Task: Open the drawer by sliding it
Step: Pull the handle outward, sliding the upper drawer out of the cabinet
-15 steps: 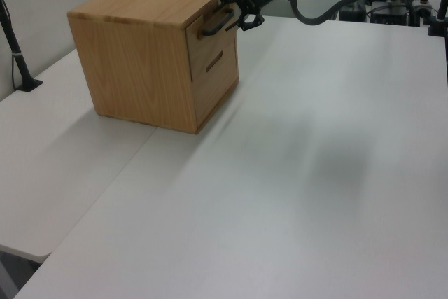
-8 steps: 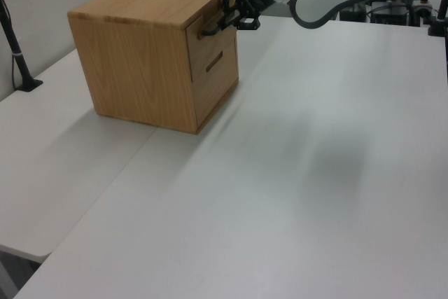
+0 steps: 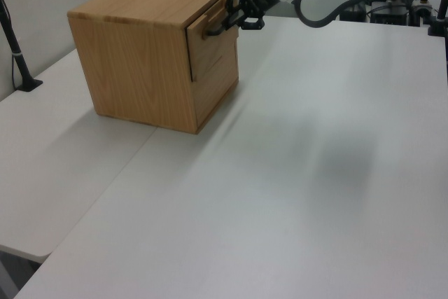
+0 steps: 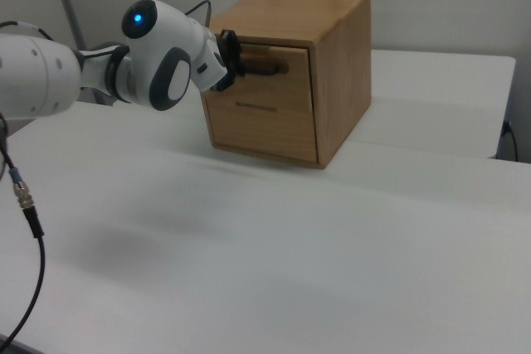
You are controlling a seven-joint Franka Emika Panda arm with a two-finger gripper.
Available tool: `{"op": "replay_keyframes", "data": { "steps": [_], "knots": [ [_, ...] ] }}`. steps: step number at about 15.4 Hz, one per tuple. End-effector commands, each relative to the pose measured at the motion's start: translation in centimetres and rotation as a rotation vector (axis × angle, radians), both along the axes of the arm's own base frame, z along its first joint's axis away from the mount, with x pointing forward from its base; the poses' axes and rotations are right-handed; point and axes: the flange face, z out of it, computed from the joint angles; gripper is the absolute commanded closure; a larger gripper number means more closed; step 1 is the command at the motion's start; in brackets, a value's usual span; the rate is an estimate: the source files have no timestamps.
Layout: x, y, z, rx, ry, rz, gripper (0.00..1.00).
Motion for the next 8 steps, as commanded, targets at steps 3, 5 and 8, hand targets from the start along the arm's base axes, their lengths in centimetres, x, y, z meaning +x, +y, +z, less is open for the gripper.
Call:
{"op": "replay_keyframes", "data": {
  "steps": [3,5,8],
  "knots": [
    [-8.9,-0.7,2.0,0.019,0.032,-0.03,0.97],
    [-11.3,-0.6,1.9,0.013,0.047,-0.027,0.97],
    [-13.7,-0.4,1.2,0.009,0.072,-0.024,0.97]
  ]
}}
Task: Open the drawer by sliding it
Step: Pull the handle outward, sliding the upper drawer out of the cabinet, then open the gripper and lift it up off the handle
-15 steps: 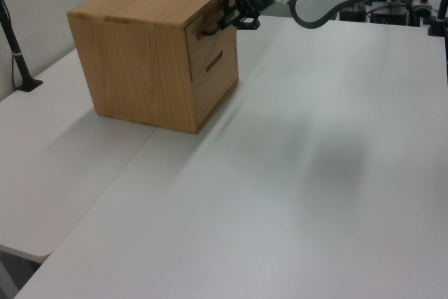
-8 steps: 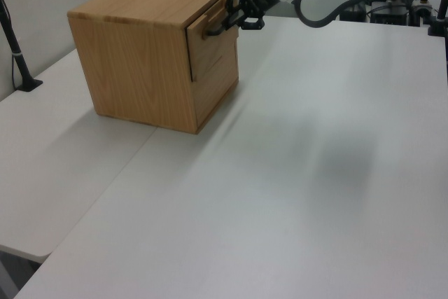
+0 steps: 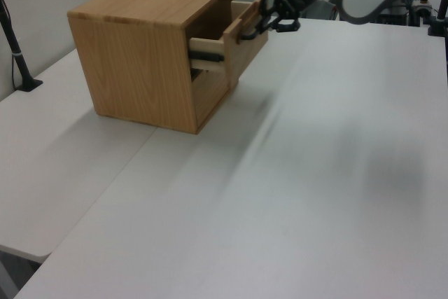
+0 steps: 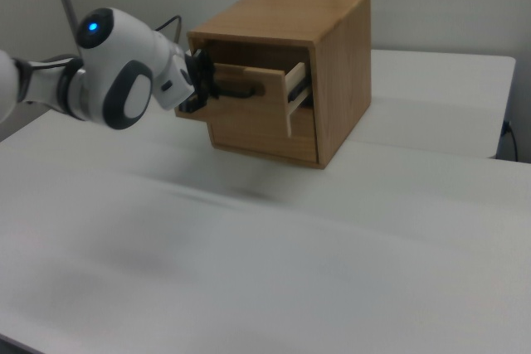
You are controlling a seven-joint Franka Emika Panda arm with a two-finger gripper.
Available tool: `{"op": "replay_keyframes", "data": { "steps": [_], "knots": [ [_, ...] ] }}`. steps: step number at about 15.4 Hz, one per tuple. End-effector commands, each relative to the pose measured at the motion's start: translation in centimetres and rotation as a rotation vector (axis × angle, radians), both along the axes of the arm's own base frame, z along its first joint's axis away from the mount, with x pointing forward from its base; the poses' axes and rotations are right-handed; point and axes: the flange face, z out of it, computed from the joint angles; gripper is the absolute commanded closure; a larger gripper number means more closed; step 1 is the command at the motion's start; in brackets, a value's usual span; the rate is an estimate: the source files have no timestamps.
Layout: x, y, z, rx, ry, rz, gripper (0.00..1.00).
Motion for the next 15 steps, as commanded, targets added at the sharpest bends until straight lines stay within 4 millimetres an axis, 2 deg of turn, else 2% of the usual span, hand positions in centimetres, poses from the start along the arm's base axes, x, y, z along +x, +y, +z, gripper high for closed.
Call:
{"op": "replay_keyframes", "data": {
  "steps": [1,3,9,10,11,13,14,15],
  "knots": [
    [-4.2,-0.2,0.3,0.017,0.004,-0.021,0.97],
    [-4.5,-0.5,-0.1,0.016,0.016,-0.024,0.93],
    [-5.1,-1.4,0.5,0.021,0.088,-0.037,0.62],
    [-5.4,-1.5,0.7,0.024,0.103,-0.04,0.38],
    [-5.6,-1.9,1.6,0.025,0.111,-0.045,0.31],
    [-5.5,-2.0,2.9,0.027,0.155,-0.043,0.31],
    [-5.3,-2.4,4.1,0.03,0.199,-0.044,0.19],
    [-5.2,-2.7,5.0,0.03,0.226,-0.045,0.0]
  ]
}}
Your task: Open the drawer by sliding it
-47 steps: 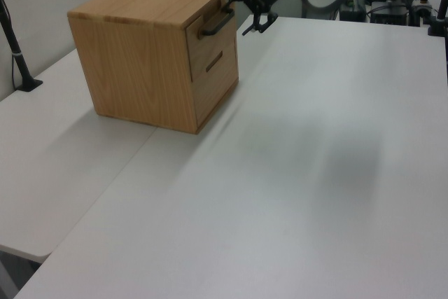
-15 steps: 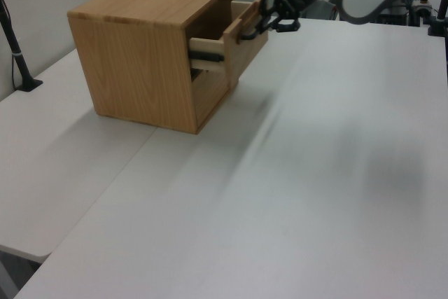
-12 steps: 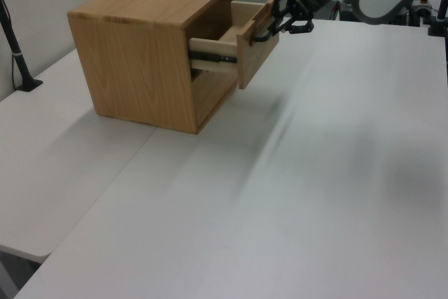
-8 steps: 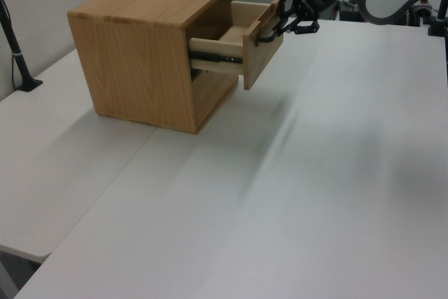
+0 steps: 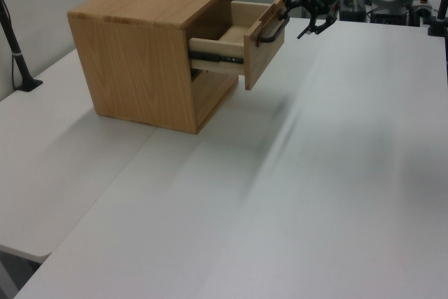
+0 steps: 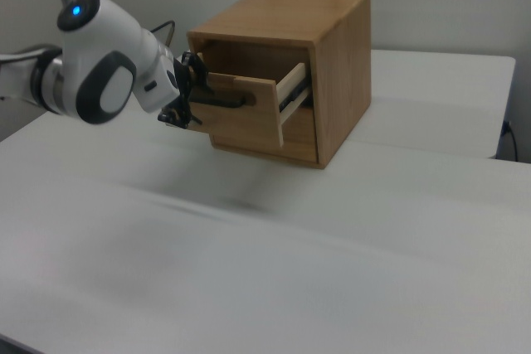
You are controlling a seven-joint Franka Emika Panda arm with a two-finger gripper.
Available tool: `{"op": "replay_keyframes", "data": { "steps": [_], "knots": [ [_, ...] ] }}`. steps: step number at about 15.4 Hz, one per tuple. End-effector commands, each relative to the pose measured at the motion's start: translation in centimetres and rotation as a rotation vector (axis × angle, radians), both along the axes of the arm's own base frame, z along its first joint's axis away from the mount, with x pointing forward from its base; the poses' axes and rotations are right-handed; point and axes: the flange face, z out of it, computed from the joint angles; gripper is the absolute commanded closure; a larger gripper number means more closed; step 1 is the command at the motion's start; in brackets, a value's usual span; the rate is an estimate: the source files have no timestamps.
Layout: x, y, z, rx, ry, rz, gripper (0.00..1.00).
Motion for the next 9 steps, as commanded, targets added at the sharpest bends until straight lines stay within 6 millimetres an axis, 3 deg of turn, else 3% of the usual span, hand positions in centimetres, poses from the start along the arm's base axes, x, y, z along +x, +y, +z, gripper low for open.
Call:
{"op": "replay_keyframes", "data": {
  "steps": [1,3,5,9],
  "knots": [
    [-0.1,-0.7,4.8,0.011,0.095,0.001,0.0],
    [-0.1,-0.6,7.5,-0.016,0.145,0.042,0.0],
    [-0.6,-0.1,10.2,-0.108,0.237,0.202,0.0],
    [-2.2,2.7,12.2,-0.316,0.325,0.651,0.0]
  ]
}}
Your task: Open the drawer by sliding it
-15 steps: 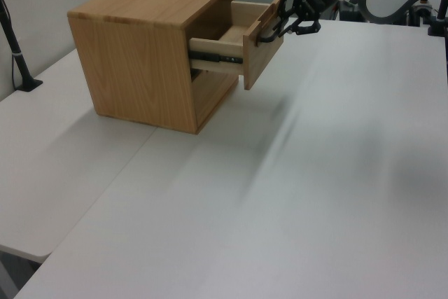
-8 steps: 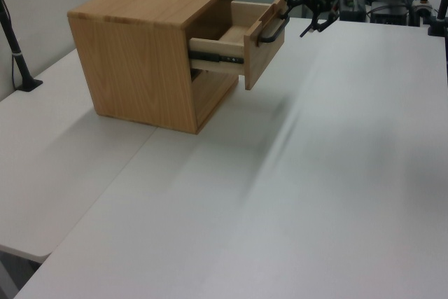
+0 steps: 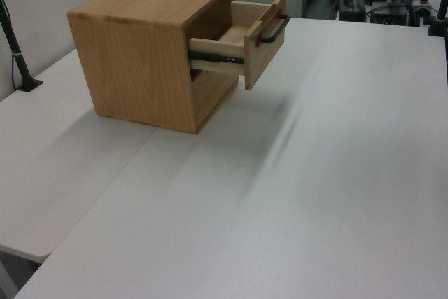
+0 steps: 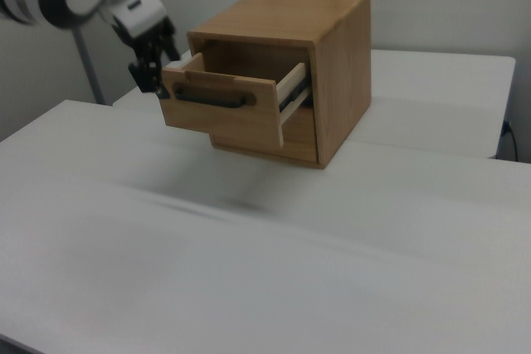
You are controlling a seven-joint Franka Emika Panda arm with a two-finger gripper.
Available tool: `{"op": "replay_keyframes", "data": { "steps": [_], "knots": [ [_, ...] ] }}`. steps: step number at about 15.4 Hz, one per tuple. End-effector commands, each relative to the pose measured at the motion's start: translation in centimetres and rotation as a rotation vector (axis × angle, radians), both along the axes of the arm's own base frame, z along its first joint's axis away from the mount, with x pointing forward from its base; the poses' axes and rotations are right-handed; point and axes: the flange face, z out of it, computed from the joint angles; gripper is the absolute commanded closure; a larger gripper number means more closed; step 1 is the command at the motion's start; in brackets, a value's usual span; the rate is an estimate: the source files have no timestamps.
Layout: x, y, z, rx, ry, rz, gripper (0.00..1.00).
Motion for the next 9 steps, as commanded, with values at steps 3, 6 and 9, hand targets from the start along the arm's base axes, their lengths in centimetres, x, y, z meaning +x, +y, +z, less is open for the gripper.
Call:
{"op": "replay_keyframes", "data": {
  "steps": [3,6,9],
  "knots": [
    [-2.0,4.0,0.7,-0.163,0.153,0.587,0.0],
    [-3.8,5.9,-0.8,-0.252,0.293,0.944,0.0],
    [-4.9,5.8,-2.7,-0.327,0.465,1.218,0.0]
  ]
}}
